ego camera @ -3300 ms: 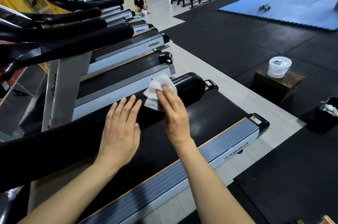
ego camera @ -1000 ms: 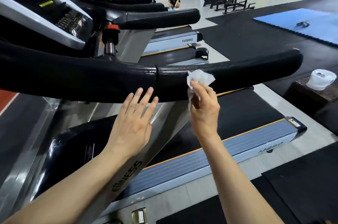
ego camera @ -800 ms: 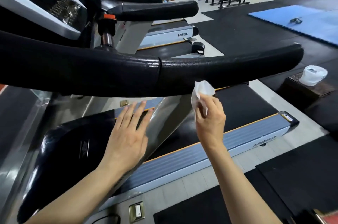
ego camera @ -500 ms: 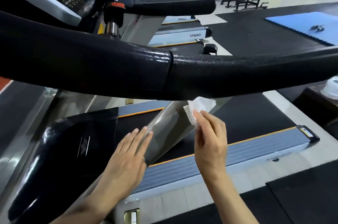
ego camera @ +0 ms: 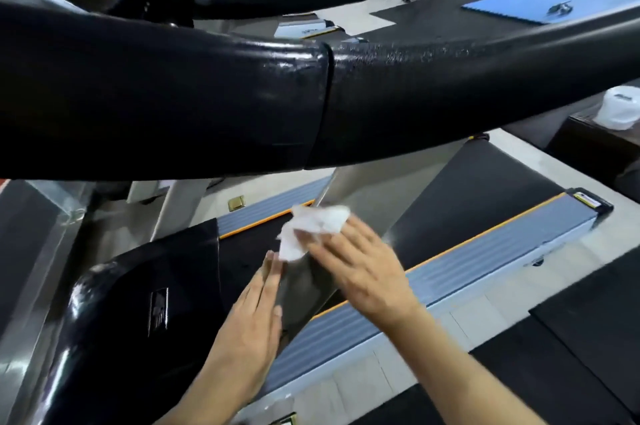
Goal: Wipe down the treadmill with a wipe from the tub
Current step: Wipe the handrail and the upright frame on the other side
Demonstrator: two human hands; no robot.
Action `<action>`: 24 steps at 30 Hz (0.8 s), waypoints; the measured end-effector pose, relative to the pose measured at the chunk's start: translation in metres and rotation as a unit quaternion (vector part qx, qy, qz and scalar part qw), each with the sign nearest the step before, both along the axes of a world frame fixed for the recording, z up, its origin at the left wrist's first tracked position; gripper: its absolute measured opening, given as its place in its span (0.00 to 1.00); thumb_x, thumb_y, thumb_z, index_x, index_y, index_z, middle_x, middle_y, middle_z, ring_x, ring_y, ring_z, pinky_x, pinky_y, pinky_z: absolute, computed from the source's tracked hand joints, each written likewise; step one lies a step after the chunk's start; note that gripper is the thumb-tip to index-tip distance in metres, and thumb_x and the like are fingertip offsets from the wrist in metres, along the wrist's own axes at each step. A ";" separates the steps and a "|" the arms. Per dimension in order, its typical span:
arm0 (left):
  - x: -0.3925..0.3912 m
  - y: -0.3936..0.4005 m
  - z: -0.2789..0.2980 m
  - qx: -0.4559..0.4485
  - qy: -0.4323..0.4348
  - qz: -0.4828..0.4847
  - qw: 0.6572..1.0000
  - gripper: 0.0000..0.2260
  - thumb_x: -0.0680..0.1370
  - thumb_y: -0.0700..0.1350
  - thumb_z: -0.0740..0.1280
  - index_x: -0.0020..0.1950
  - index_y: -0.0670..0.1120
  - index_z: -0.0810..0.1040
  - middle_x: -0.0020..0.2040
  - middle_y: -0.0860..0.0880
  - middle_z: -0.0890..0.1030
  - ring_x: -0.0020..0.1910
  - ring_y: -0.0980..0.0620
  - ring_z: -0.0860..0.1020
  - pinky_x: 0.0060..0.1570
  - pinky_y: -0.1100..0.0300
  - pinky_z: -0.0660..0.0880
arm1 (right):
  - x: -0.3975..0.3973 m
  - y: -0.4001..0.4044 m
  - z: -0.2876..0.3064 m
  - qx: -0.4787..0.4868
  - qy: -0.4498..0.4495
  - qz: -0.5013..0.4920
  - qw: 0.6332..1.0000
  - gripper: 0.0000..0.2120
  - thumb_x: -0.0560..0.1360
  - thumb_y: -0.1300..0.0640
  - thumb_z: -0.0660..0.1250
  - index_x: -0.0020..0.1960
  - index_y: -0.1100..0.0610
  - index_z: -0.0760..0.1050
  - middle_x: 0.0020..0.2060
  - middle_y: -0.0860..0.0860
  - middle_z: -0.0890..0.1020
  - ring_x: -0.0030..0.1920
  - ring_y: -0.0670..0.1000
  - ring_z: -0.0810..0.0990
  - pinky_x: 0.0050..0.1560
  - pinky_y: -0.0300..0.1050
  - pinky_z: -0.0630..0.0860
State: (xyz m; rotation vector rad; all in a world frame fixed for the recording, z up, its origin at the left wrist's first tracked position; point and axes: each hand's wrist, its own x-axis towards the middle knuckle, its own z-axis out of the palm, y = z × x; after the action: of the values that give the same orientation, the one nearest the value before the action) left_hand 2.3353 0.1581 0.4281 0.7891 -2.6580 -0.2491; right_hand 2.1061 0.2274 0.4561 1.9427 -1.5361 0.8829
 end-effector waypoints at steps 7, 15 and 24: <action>-0.005 0.000 -0.024 0.015 0.049 0.016 0.999 0.32 0.81 0.49 0.53 0.84 0.47 0.47 0.84 0.49 0.51 0.80 0.53 0.57 0.76 0.58 0.59 | 0.027 -0.022 0.017 -0.099 -0.088 -0.183 0.974 0.16 0.83 0.64 0.57 0.66 0.62 0.79 0.60 0.56 0.81 0.64 0.57 0.75 0.78 0.54 0.59; -0.001 -0.012 -0.024 -0.047 0.051 -0.049 0.996 0.31 0.81 0.47 0.55 0.84 0.44 0.51 0.84 0.47 0.54 0.80 0.47 0.60 0.73 0.53 0.61 | 0.028 0.001 0.013 -0.067 -0.093 -0.176 0.978 0.18 0.82 0.66 0.60 0.70 0.61 0.75 0.68 0.54 0.76 0.67 0.59 0.75 0.74 0.54 0.66; -0.061 -0.038 -0.003 -0.155 0.076 -0.125 0.977 0.33 0.82 0.44 0.57 0.84 0.44 0.45 0.84 0.45 0.46 0.82 0.44 0.53 0.75 0.47 0.63 | 0.021 -0.009 0.009 -0.161 -0.200 -0.193 0.947 0.14 0.83 0.59 0.60 0.65 0.62 0.77 0.66 0.55 0.71 0.63 0.57 0.72 0.68 0.51 0.71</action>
State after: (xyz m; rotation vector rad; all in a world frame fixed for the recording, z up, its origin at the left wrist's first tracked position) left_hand 2.2745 0.1203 0.4249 0.3250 -2.5582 0.0431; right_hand 2.1273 0.2185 0.4653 1.2242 -1.7793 1.3055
